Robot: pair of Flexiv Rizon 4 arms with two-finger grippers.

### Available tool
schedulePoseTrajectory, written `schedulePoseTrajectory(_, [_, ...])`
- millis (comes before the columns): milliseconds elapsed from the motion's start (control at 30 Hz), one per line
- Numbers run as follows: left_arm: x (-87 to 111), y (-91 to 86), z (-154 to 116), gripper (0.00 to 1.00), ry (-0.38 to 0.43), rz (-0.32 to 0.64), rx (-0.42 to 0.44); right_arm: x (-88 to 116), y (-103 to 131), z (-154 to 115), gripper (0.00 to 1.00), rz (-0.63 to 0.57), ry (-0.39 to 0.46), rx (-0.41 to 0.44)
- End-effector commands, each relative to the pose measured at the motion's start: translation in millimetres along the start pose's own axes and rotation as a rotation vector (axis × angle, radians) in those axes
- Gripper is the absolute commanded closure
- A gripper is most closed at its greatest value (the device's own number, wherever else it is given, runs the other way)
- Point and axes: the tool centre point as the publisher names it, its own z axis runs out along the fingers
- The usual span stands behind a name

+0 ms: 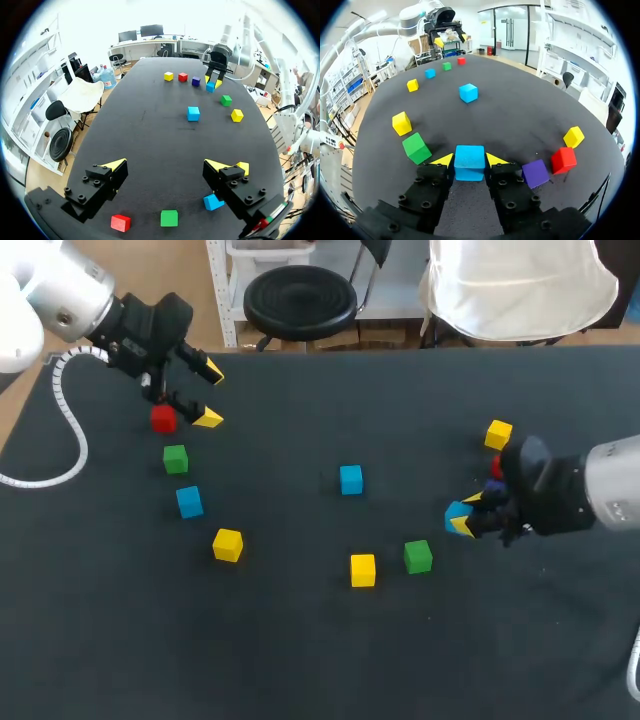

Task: Place the blue cubes, place green cubes on the blue cubes, place the yellow cubes on the green cubes, then place the red cubes on the yellow cubes, and place purple cube on the red cubes.

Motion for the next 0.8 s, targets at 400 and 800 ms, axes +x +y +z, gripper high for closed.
schedulePoseTrajectory(400, [0.1, -1.2, 0, 0.0, 0.0, 0.0, -0.003, -3, -8, 4, 0.0, 0.021, 0.012, -0.711])
schedulePoseTrajectory(800, [0.1, -1.2, 0, 0.0, 0.0, 0.0, -0.003, -16, -10, 0, 0.0, 0.015, 0.023, -0.666])
